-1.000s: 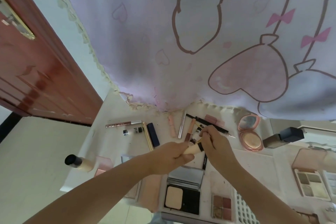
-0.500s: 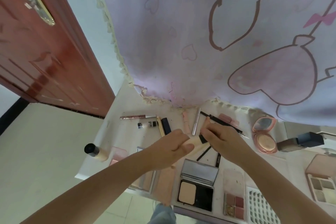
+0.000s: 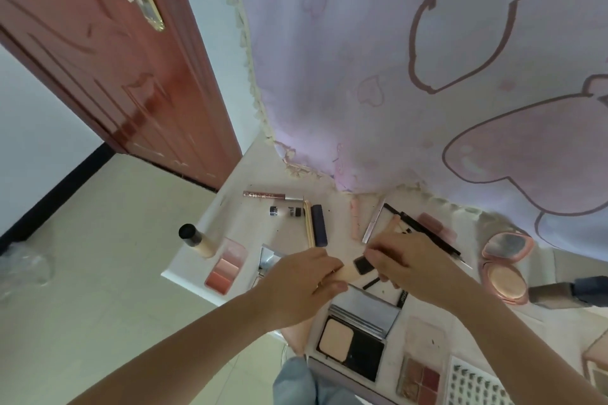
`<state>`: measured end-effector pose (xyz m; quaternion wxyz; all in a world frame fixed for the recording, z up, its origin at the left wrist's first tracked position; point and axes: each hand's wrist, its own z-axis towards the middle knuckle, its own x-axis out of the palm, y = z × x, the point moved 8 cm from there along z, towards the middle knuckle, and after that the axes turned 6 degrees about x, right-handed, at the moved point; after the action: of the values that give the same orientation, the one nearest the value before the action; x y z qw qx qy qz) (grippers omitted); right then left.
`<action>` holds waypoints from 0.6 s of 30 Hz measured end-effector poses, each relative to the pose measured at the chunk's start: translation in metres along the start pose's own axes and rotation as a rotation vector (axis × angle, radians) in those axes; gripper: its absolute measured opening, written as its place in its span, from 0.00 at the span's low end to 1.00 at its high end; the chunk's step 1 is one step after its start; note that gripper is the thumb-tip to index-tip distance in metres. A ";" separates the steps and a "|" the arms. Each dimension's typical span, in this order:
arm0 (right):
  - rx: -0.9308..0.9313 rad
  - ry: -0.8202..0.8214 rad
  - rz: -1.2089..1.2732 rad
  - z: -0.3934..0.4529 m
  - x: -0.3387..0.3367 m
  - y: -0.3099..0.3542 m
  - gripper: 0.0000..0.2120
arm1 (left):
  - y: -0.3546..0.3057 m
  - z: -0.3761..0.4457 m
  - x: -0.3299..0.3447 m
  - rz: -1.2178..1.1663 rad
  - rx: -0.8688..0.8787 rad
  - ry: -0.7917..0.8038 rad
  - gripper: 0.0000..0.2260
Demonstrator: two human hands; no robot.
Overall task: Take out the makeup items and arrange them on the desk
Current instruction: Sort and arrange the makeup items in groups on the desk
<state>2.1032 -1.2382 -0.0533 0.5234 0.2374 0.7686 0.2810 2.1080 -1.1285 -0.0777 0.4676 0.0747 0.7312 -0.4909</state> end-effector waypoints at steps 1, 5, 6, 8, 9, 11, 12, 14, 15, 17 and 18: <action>-0.042 0.024 0.051 -0.001 -0.001 0.004 0.09 | 0.000 -0.003 -0.001 0.010 -0.011 0.000 0.12; -0.111 0.102 0.243 0.003 -0.002 0.005 0.17 | 0.003 -0.010 -0.009 0.045 -0.084 -0.039 0.11; -0.089 0.110 0.237 0.007 0.001 0.003 0.12 | 0.003 -0.011 -0.012 0.056 -0.096 -0.046 0.11; -0.074 0.107 0.169 0.014 0.007 0.003 0.04 | 0.002 -0.014 -0.015 0.091 -0.107 -0.053 0.11; -0.089 0.101 0.146 0.015 0.009 0.005 0.07 | 0.003 -0.016 -0.017 0.115 -0.111 -0.049 0.11; -0.138 0.120 0.179 0.018 0.013 0.011 0.13 | 0.006 -0.020 -0.022 0.158 -0.125 -0.040 0.11; -0.166 0.144 0.215 0.019 0.014 0.014 0.17 | 0.009 -0.021 -0.025 0.170 -0.132 -0.035 0.11; -0.166 0.182 0.301 0.026 0.019 0.018 0.20 | 0.017 -0.023 -0.034 0.202 -0.146 -0.026 0.12; -0.145 0.182 0.321 0.032 0.021 0.020 0.18 | 0.022 -0.023 -0.039 0.228 -0.150 -0.022 0.12; -0.110 0.127 0.311 0.045 0.023 0.025 0.07 | 0.032 -0.022 -0.048 0.299 -0.141 0.001 0.12; -0.112 0.100 0.266 0.051 0.024 0.029 0.05 | 0.037 -0.020 -0.052 0.342 -0.125 0.024 0.12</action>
<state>2.1443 -1.1919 -0.0651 0.4549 0.2931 0.7388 0.4017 2.1452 -1.0761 -0.0607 0.5393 0.1745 0.7425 -0.3570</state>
